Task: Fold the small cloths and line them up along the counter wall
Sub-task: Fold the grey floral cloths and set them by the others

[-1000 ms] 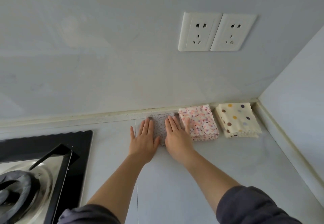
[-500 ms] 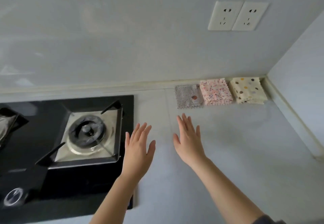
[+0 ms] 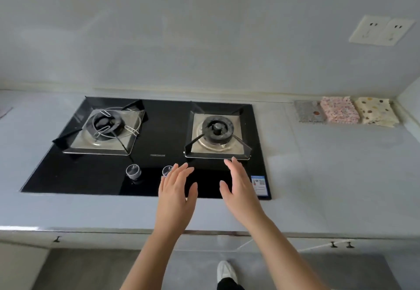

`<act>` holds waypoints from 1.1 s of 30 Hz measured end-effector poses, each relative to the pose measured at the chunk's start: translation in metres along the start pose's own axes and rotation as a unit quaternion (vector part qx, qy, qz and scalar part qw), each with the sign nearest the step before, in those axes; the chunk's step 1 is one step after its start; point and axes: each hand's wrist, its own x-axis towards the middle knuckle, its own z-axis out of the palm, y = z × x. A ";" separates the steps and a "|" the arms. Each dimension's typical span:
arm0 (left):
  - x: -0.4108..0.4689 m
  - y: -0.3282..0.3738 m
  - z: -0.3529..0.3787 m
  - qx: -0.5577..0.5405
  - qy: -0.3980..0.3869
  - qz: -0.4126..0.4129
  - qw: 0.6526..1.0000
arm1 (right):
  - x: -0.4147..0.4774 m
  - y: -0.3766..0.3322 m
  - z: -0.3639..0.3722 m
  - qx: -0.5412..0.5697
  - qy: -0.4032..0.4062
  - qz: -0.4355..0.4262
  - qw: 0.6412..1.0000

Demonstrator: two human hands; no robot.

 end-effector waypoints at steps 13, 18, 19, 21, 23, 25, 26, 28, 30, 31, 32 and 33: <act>0.081 -0.163 -0.136 0.042 0.046 -0.049 0.997 | 0.116 -0.147 0.143 0.009 -0.073 -0.074 0.995; 0.107 -0.227 -0.199 0.051 0.091 -0.091 0.990 | 0.165 -0.228 0.200 0.005 -0.120 -0.156 0.981; 0.111 -0.241 -0.211 0.051 0.097 -0.097 0.989 | 0.174 -0.242 0.211 0.003 -0.128 -0.162 0.978; 0.119 -0.274 -0.235 0.063 0.108 -0.103 0.987 | 0.190 -0.268 0.236 -0.005 -0.139 -0.174 0.975; 0.128 -0.314 -0.261 0.081 0.116 -0.105 0.984 | 0.206 -0.296 0.266 -0.020 -0.156 -0.188 0.970; 0.142 -0.360 -0.291 0.097 0.114 -0.107 0.983 | 0.223 -0.326 0.303 -0.037 -0.171 -0.201 0.964; 0.152 -0.386 -0.307 0.112 0.109 -0.104 0.982 | 0.234 -0.341 0.324 -0.044 -0.176 -0.208 0.961; 0.175 -0.439 -0.340 0.137 0.088 -0.101 0.982 | 0.254 -0.374 0.369 -0.058 -0.183 -0.216 0.957; 0.202 -0.489 -0.372 0.159 0.068 -0.090 0.981 | 0.276 -0.405 0.417 -0.073 -0.198 -0.213 0.954; 0.215 -0.512 -0.388 0.181 0.064 -0.083 0.978 | 0.287 -0.420 0.442 -0.080 -0.208 -0.208 0.952; 0.229 -0.537 -0.403 0.212 0.064 -0.078 0.972 | 0.300 -0.437 0.470 -0.088 -0.215 -0.204 0.951; 0.243 -0.561 -0.417 0.252 0.068 -0.079 0.962 | 0.312 -0.453 0.497 -0.097 -0.221 -0.204 0.949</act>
